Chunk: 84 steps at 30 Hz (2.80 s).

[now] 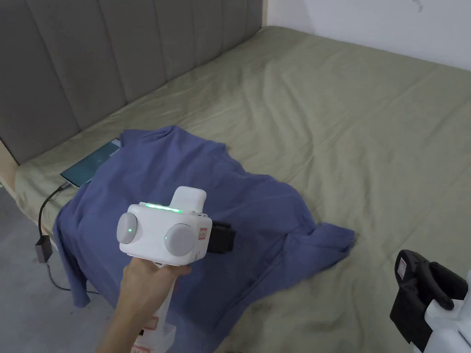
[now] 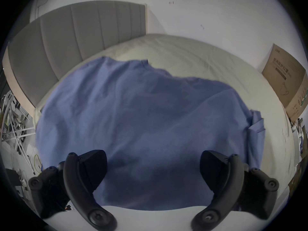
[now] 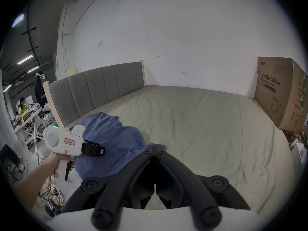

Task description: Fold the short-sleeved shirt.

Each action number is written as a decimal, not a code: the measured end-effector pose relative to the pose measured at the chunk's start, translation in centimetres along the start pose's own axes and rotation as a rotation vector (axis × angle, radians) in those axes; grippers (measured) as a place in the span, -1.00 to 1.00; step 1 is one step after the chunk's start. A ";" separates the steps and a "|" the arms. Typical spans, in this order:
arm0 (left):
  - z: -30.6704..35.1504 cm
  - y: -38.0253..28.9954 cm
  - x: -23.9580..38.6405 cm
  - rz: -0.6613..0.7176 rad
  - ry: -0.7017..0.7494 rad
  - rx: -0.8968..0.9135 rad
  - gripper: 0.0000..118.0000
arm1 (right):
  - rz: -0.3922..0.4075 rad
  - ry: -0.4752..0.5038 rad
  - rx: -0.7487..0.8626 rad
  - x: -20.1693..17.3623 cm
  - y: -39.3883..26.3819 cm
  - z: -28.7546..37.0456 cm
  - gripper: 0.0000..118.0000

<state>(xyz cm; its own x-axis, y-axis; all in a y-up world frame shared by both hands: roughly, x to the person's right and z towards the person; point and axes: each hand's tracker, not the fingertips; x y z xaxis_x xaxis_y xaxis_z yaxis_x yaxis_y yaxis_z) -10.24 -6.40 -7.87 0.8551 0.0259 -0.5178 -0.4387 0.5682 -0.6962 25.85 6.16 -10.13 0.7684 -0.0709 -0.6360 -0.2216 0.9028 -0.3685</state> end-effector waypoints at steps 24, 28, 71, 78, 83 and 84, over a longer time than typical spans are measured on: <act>10.4 2.5 -1.2 0.218 -0.061 0.207 -1.00 | -0.095 -0.086 0.086 4.5 1.5 5.8 -1.00; 15.6 4.7 0.1 0.219 -0.118 0.332 -1.00 | -0.127 -0.130 0.136 6.3 2.0 8.2 -1.00; 12.0 -9.0 40.5 -0.348 -0.702 -0.046 0.32 | -0.287 -0.497 0.221 19.1 -0.7 20.1 -1.00; 16.7 -6.0 37.2 -0.298 -0.697 0.130 0.90 | -0.258 -0.470 0.234 17.8 0.1 20.1 -1.00; 21.7 -4.7 32.6 -0.261 -0.633 0.305 0.90 | -0.220 -0.449 0.244 16.3 0.7 20.0 -1.00; 22.7 -4.5 31.5 -0.249 -0.606 0.345 0.90 | -0.210 -0.446 0.246 16.1 0.8 19.9 -1.00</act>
<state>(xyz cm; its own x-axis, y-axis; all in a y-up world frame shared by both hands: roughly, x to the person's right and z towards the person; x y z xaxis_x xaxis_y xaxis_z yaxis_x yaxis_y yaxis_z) 24.94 10.57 -9.75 0.9643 0.2553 0.0704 -0.1853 0.8402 -0.5097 49.94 14.19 -7.17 0.9728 -0.1220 -0.1967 0.0699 0.9650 -0.2529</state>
